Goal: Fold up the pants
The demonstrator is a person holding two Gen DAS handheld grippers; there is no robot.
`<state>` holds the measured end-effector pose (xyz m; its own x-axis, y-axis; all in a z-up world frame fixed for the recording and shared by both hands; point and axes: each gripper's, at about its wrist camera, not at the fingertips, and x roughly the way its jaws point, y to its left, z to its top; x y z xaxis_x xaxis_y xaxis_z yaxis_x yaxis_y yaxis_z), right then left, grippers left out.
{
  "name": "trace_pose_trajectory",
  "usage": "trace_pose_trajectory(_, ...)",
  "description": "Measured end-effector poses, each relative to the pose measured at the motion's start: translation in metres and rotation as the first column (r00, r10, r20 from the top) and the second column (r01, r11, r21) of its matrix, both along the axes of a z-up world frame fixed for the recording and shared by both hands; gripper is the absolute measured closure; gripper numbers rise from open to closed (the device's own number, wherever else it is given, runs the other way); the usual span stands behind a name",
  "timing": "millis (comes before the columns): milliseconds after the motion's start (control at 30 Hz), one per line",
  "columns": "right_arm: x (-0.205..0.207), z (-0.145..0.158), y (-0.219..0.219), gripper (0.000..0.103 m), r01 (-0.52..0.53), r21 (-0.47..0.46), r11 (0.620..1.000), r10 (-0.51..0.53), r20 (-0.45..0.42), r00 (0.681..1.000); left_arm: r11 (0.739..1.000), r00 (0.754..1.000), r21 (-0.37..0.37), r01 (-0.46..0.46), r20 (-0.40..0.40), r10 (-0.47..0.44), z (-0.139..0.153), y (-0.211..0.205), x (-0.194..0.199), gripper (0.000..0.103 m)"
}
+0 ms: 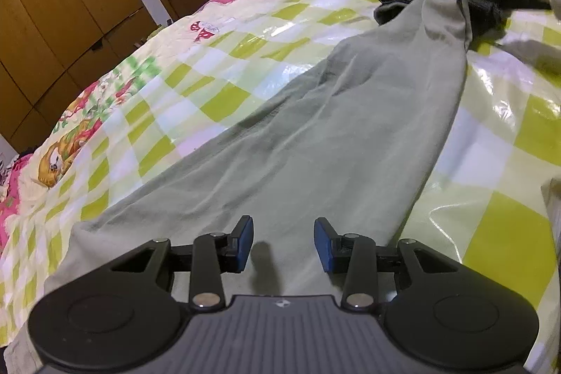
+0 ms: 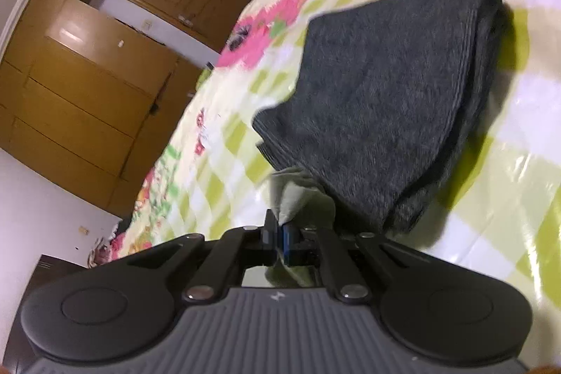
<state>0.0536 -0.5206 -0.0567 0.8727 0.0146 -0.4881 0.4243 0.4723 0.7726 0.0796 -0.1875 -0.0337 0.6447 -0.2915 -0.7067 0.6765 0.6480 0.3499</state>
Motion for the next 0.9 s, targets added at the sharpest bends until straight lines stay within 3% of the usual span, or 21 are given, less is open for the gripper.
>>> trace_pose_trajectory(133, 0.003, -0.011, -0.003, 0.093, 0.025, 0.029, 0.999, -0.024, -0.025, 0.999, 1.0, 1.0, 0.001, -0.007, -0.002, 0.007, -0.002, 0.005, 0.001, 0.05)
trace_pose_trajectory(200, 0.001, -0.013, -0.005, 0.086, 0.041, 0.031, 0.999, -0.041, -0.028, 0.999, 1.0, 1.0, -0.01, -0.013, -0.006, 0.013, -0.002, 0.004, 0.001, 0.05)
trace_pose_trajectory(267, 0.002, -0.016, -0.006, 0.085, 0.043, 0.052, 0.998, -0.042, -0.02, 0.999, 1.0, 1.0, -0.023, -0.014, -0.006, 0.014, -0.001, 0.002, 0.001, 0.05)
trace_pose_trajectory(300, 0.002, -0.014, -0.005, 0.091, 0.036, 0.058, 0.998, -0.035, -0.021, 0.999, 1.0, 1.0, -0.026, -0.011, -0.008, 0.011, -0.001, 0.001, 0.001, 0.05)
trace_pose_trajectory(367, 0.0, -0.002, -0.004, 0.097, 0.026, 0.083, 0.996, -0.029, 0.036, 0.999, 1.0, 0.999, -0.025, 0.009, -0.031, -0.01, -0.002, -0.002, 0.002, 0.05)
trace_pose_trajectory(500, -0.005, 0.042, -0.001, 0.098, -0.006, 0.068, 0.998, -0.006, 0.184, 0.983, 0.998, 0.998, -0.048, 0.037, -0.046, -0.039, -0.003, -0.003, -0.001, 0.05)
trace_pose_trajectory(700, 0.036, 0.097, 0.051, 0.098, -0.176, -0.075, 0.981, 0.189, 0.214, 0.958, 0.989, 0.997, -0.149, -0.017, -0.083, 0.004, 0.003, 0.023, -0.001, 0.05)
trace_pose_trajectory(900, 0.109, 0.129, 0.158, 0.098, -0.423, -0.191, 0.886, 0.454, 0.168, 0.875, 0.968, 0.991, -0.221, -0.122, -0.079, 0.106, 0.013, 0.082, 0.0, 0.05)
